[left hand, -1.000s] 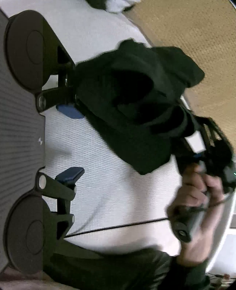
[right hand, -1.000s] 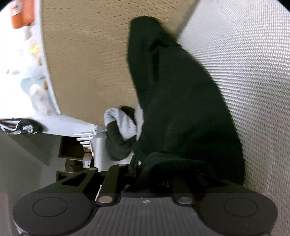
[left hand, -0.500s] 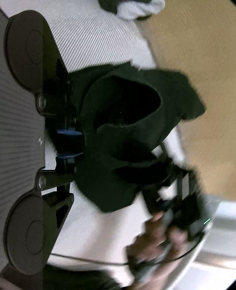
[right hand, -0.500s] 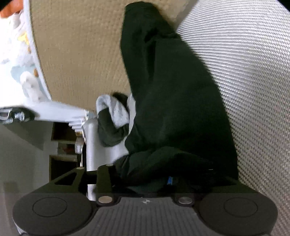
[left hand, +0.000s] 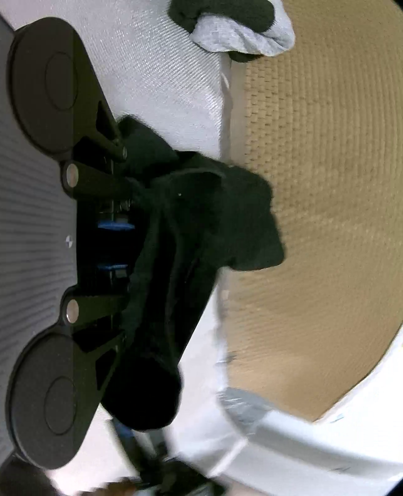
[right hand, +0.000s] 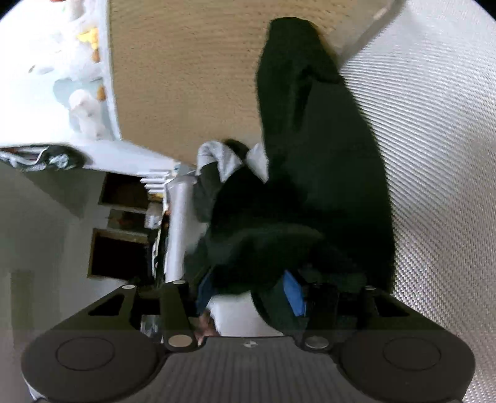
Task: Fold clothes
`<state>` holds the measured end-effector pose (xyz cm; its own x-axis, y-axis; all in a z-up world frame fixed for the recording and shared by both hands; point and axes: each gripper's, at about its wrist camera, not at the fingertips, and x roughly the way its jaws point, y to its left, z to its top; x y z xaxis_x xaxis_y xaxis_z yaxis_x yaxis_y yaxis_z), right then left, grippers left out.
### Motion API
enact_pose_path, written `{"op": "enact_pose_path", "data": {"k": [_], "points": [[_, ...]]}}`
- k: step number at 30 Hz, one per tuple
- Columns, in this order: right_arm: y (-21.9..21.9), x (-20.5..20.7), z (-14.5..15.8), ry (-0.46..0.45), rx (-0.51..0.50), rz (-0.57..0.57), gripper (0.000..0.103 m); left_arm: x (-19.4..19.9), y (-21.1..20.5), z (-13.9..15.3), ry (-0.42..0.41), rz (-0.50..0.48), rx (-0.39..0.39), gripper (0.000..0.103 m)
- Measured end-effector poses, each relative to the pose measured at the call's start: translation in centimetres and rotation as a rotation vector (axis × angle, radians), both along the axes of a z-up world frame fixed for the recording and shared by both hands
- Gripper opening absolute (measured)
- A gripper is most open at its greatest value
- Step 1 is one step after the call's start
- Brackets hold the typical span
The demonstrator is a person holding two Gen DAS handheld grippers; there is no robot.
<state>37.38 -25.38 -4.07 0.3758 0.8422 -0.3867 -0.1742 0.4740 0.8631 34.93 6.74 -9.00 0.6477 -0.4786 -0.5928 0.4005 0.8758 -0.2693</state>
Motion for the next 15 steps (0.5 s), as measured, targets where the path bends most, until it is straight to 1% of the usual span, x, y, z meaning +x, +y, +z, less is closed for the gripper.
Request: {"op": "enact_pose_path", "data": {"k": [2,4,6,7,8,9,11,13,14,15], "points": [[-0.2,-0.4,0.8,-0.063,-0.028,-0.012,0.054,0.7,0.2,0.2,0.001,0.029,-0.034,0.023],[-0.4,-0.9,1.6,-0.125,-0.056,-0.023,0.054,0.5,0.4,0.6,-0.013,0.059,-0.025,0.024],[-0.6,-1.3,2.4,-0.188,-0.084,-0.035,0.056,0.1,0.7,0.9,-0.031,0.082,-0.02,0.026],[-0.2,-1.5,2.6,-0.225,-0.128,-0.035,0.057,-0.2,1.0,0.9,-0.038,0.079,-0.001,0.028],[0.6,-1.8,2.8,-0.267,-0.197,-0.03,0.056,-0.4,1.2,1.0,-0.045,0.073,0.021,0.029],[1.6,-2.0,2.8,-0.306,-0.273,-0.02,0.056,-0.7,1.3,0.9,-0.064,0.089,0.057,0.029],[3.8,-2.4,2.4,-0.376,-0.428,0.009,0.056,-1.4,1.5,0.3,-0.068,0.065,0.141,0.033],[6.0,-2.8,1.5,-0.438,-0.56,0.04,0.056,-2.1,1.7,-0.4,-0.069,0.036,0.225,0.045],[6.7,-2.8,1.0,-0.451,-0.595,0.047,0.056,-2.4,2.0,-0.8,-0.066,0.035,0.252,0.05],[7.2,-2.7,0.4,-0.45,-0.607,0.049,0.056,-2.7,2.2,-1.2,-0.055,0.041,0.27,0.053]]}}
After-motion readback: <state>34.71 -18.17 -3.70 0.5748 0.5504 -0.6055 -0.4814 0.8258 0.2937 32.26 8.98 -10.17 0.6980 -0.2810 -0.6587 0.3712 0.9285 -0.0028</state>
